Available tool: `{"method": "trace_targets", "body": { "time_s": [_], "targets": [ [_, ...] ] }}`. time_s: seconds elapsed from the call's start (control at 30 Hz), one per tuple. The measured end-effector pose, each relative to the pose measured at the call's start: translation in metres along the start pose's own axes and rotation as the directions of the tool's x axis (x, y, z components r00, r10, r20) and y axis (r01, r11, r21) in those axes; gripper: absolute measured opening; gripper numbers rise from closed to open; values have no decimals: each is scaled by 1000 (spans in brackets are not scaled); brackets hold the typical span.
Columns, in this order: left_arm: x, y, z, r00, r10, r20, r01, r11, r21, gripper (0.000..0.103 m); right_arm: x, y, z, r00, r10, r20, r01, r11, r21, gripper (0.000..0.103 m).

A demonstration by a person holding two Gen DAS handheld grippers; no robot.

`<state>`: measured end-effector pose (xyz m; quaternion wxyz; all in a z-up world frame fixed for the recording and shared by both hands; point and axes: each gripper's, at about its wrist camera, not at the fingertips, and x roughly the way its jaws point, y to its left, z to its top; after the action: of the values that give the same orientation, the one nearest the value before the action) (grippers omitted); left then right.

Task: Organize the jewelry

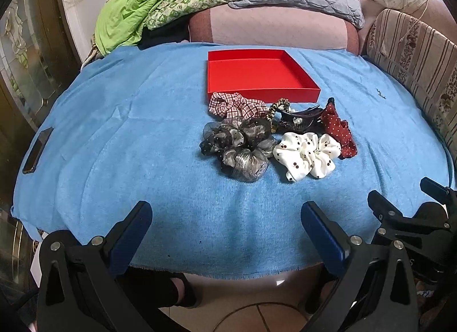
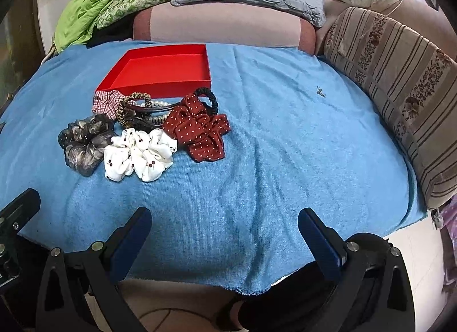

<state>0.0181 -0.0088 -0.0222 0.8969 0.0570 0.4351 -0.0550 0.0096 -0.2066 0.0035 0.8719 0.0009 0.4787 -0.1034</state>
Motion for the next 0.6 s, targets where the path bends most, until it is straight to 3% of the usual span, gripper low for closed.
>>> {"method": "trace_targets", "body": {
  "time_s": [0.6],
  "targets": [
    [16,1,-1,999,8,-45,-8,1000,-7,103,14,-1,-3,997,59,-53,-58,998,19,103]
  ]
}}
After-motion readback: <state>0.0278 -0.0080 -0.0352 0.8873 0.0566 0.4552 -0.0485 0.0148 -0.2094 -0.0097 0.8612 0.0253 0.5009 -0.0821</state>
